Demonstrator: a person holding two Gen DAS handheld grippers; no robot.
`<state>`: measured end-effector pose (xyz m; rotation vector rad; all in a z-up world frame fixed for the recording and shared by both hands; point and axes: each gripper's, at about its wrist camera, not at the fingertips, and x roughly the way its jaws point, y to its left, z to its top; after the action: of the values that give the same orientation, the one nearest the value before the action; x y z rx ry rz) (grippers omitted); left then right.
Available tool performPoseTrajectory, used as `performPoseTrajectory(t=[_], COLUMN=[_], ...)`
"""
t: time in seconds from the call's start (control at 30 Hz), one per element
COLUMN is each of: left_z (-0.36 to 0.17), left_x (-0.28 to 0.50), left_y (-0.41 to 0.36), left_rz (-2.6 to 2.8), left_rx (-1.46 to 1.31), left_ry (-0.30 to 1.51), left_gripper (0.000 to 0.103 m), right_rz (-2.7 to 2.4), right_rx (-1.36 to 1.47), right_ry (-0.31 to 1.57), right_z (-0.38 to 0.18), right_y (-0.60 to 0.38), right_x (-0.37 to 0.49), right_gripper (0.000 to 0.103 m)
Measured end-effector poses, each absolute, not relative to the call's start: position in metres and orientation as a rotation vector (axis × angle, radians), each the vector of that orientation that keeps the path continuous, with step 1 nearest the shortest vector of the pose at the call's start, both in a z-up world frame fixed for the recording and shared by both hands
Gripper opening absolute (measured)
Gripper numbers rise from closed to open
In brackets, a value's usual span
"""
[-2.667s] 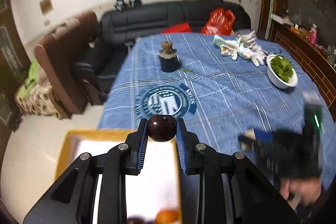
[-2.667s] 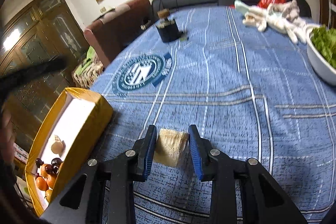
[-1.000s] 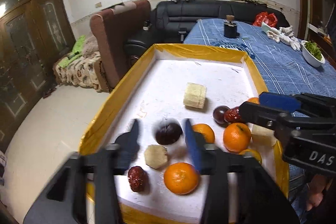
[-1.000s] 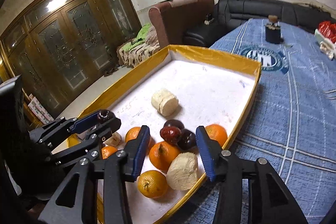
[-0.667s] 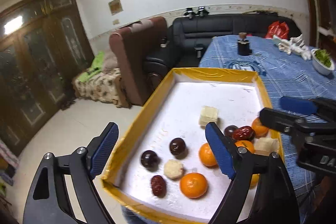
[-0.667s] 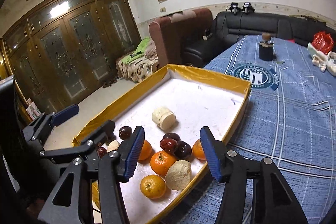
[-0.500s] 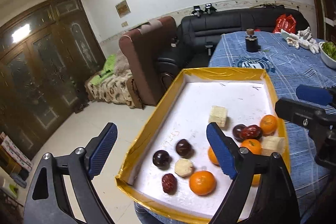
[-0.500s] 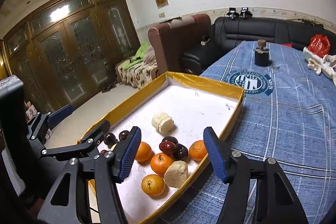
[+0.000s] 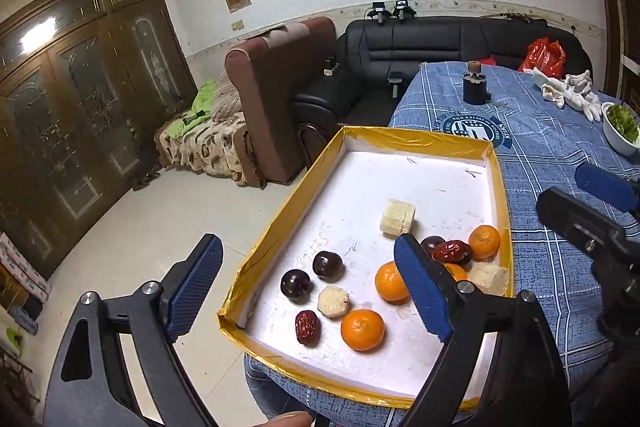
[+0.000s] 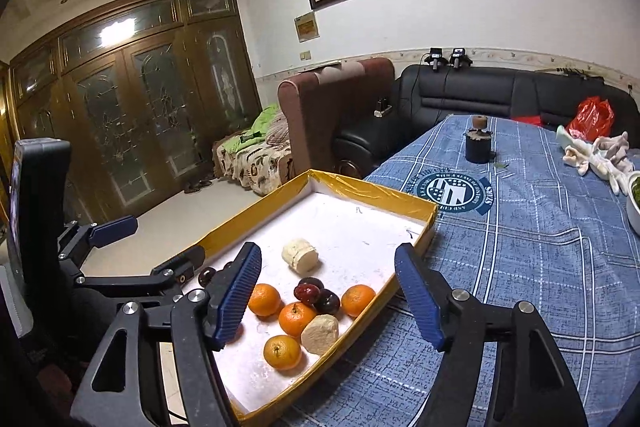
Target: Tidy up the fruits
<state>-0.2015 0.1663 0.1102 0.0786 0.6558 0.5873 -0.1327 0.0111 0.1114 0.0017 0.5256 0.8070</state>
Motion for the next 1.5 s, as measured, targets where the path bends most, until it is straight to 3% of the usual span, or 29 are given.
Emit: performPoseTrajectory(t=[1.5], left_z=[0.1061], left_x=[-0.2031], left_y=[0.1688], left_rz=[0.62], left_rx=[0.083], left_ry=[0.658], left_gripper=[0.088], right_rz=[0.826], right_rx=[-0.005], right_ry=[0.55], right_z=[0.1053], right_y=[0.0197], right_x=[-0.1352], right_gripper=[0.071])
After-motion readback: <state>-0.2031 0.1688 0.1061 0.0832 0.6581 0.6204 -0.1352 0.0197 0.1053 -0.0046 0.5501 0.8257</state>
